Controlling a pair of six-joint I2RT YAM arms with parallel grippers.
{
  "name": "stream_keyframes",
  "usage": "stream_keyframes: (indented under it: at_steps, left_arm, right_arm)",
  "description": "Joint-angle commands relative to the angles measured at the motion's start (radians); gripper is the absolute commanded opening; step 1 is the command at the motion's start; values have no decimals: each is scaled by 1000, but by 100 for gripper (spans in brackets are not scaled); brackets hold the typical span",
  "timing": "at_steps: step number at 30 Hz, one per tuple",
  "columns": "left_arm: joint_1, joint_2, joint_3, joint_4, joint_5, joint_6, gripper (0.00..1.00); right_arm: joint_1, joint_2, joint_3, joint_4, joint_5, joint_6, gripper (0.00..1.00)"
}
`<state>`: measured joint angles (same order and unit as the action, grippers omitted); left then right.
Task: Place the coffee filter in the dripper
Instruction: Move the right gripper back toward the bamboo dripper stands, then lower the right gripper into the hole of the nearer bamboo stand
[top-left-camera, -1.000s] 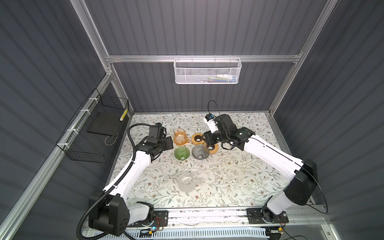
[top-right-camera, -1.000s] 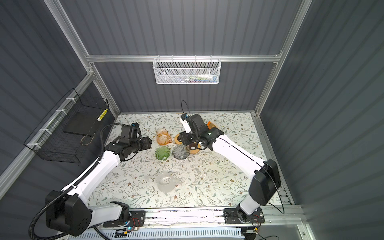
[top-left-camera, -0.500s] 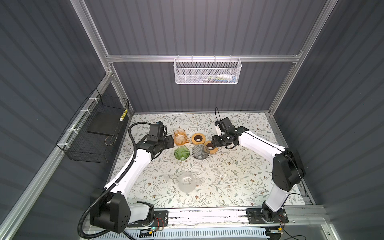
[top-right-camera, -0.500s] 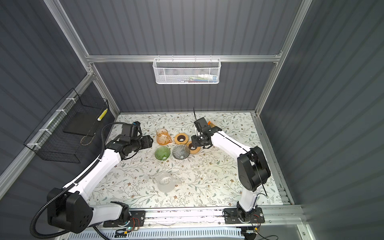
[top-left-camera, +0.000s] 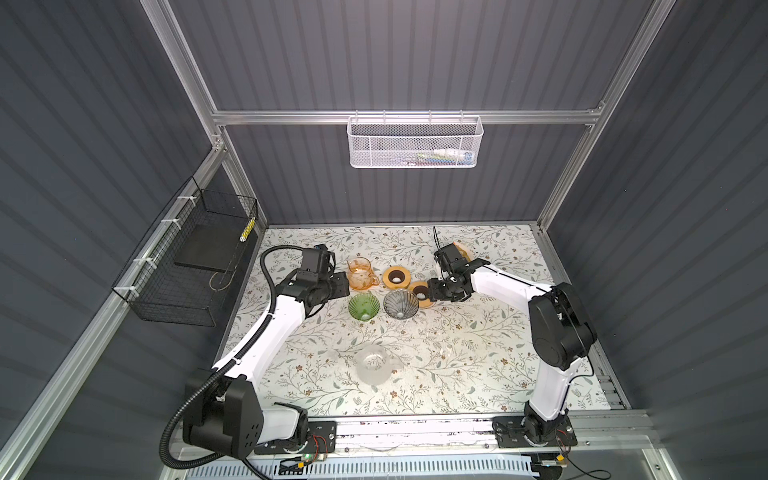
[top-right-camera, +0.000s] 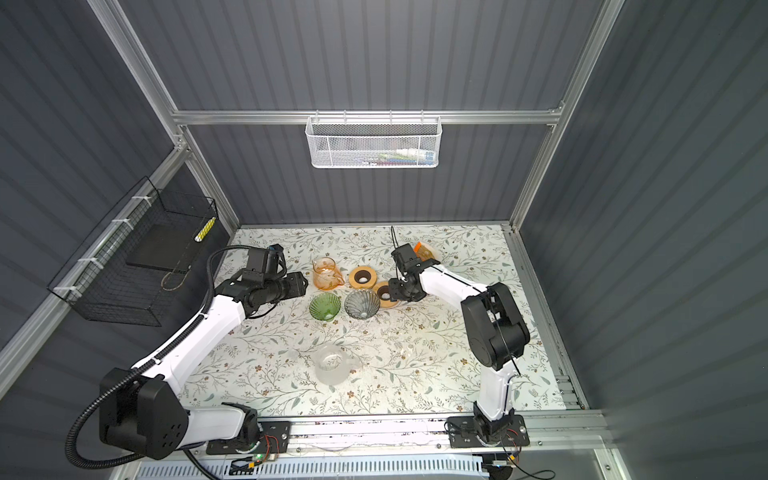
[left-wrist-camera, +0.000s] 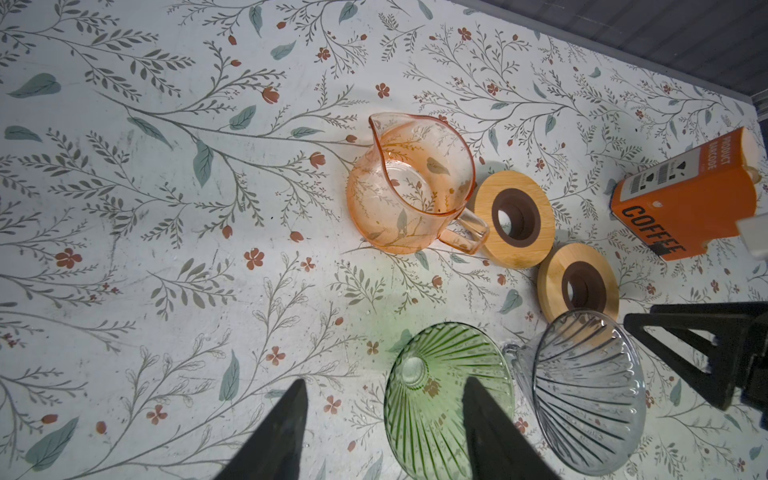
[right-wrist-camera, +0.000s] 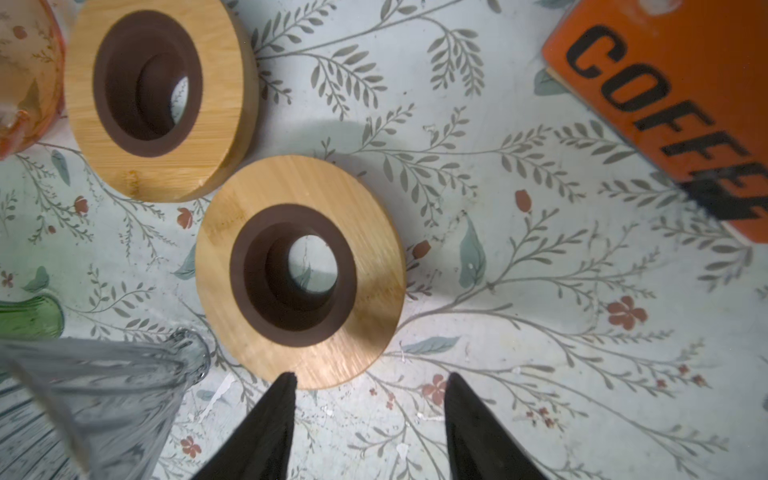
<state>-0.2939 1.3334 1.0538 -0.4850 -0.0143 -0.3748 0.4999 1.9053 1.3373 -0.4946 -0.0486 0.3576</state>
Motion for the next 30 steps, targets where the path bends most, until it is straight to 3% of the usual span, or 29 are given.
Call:
stream_keyframes:
  at_steps: [1,15,30]
  left_arm:
    - [-6,6,27,-6,5,-8,60]
    - [-5,20,35,-7,-16,7,60]
    - [-6,12,37,-16,-11,11,60]
  right_arm:
    - [-5,41,48,3,10,14,59]
    - [-7,151,153,-26,28,20,59]
    - [-7,187,176,-37,35,21,52]
